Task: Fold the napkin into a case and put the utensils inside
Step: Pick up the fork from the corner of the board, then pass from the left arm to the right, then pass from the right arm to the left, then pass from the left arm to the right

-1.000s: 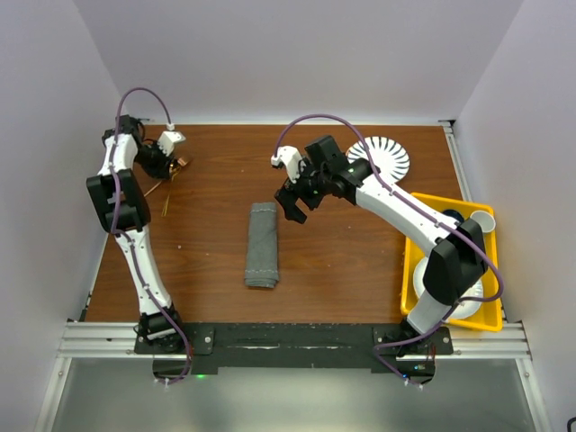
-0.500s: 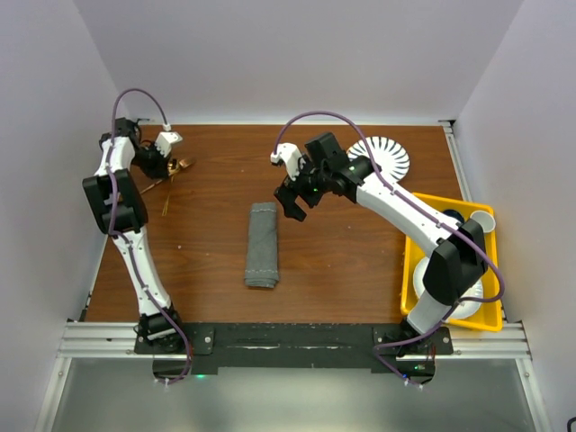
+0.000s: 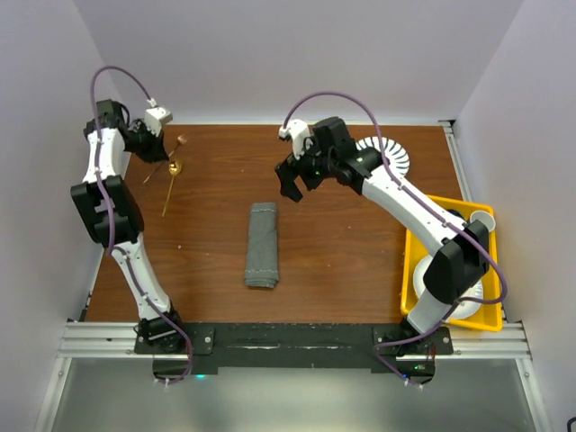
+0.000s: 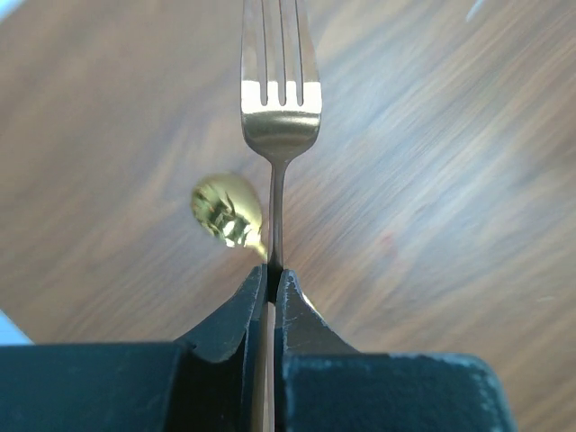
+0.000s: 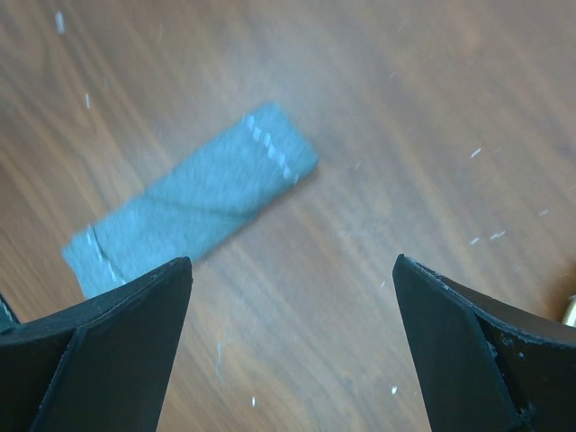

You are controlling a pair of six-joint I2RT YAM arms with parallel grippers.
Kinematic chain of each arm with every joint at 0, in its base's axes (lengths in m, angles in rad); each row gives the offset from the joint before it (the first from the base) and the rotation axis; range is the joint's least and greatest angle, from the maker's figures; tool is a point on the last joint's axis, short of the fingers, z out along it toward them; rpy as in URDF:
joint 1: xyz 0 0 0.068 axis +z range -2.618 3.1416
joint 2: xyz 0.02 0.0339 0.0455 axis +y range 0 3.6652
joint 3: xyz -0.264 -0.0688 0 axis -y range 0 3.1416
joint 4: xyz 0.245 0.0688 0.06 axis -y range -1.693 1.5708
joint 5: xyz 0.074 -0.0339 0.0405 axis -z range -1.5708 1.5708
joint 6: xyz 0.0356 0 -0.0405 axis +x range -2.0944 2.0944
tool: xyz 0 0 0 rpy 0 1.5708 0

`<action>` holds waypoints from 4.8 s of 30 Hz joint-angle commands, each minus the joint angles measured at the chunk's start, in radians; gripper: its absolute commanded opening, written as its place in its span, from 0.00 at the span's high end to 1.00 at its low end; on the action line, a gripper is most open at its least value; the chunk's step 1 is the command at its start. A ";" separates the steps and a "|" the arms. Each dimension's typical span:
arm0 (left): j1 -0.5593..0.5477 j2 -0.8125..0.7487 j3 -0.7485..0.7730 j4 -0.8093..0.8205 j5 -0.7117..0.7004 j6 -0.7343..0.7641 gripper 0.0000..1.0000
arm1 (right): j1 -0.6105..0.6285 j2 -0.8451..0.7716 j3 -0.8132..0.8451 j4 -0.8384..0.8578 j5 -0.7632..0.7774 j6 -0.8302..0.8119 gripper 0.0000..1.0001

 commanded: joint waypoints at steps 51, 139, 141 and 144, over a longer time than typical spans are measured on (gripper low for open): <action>-0.379 -0.803 -0.771 1.855 0.317 -1.982 0.80 | 0.032 0.047 0.111 0.892 -0.429 0.819 1.00; -0.391 -0.949 -0.724 0.983 0.052 -1.263 0.00 | 0.004 -0.083 -0.152 0.536 -0.174 0.756 1.00; -0.415 -0.949 -0.699 0.829 0.005 -1.212 0.03 | 0.005 -0.088 -0.168 0.545 -0.151 0.753 1.00; -0.480 -0.929 -0.661 0.692 -0.107 -1.146 0.20 | 0.021 -0.080 -0.162 0.550 -0.155 0.742 1.00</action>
